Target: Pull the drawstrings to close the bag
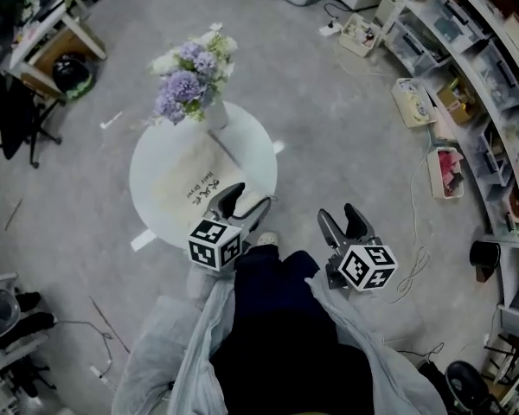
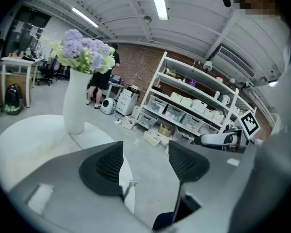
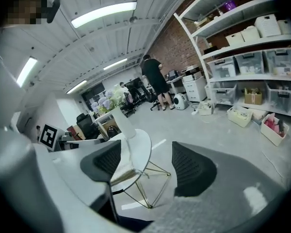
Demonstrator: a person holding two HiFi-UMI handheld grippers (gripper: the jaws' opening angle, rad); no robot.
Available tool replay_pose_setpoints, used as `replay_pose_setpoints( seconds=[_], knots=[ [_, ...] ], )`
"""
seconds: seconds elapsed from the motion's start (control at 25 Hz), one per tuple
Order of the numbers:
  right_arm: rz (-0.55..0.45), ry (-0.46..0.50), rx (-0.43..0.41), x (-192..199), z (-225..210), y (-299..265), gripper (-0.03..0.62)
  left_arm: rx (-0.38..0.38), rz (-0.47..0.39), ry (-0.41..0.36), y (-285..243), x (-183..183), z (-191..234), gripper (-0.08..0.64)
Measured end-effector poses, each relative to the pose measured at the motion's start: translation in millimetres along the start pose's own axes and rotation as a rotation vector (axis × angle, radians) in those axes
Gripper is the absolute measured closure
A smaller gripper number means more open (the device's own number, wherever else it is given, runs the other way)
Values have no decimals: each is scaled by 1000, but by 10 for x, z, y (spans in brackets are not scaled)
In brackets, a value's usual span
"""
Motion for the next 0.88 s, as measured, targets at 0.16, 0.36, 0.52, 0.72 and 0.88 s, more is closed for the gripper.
replay_pose_setpoints(
  seconds=[0.16,0.36,0.52,0.72,0.88],
  knots=[
    [73,67,-110,-44,165,-345,268,-136,-42,49,313,84,163,267],
    [199,164,-274,-23,407,-783,268,-341,-92,118,742,284,244,268],
    [309,252,-384,15,630,-973,268,-499,-132,195,1097,444,165,268],
    [405,356,-473,6,823,-1112,267,-637,-139,285,1467,666,-44,268],
    [477,421,-489,85,771,-1195,267,-713,-111,382,1640,973,-259,268]
  ],
)
Point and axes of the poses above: the fingertips, and each gripper's own axes: y backward along the fingers, z to its left, x out of its underside, the point moved 7 cm from there along y, backward along the fingers, and after that the axes turned 10 degrees about -y, right-handed, at the moved point
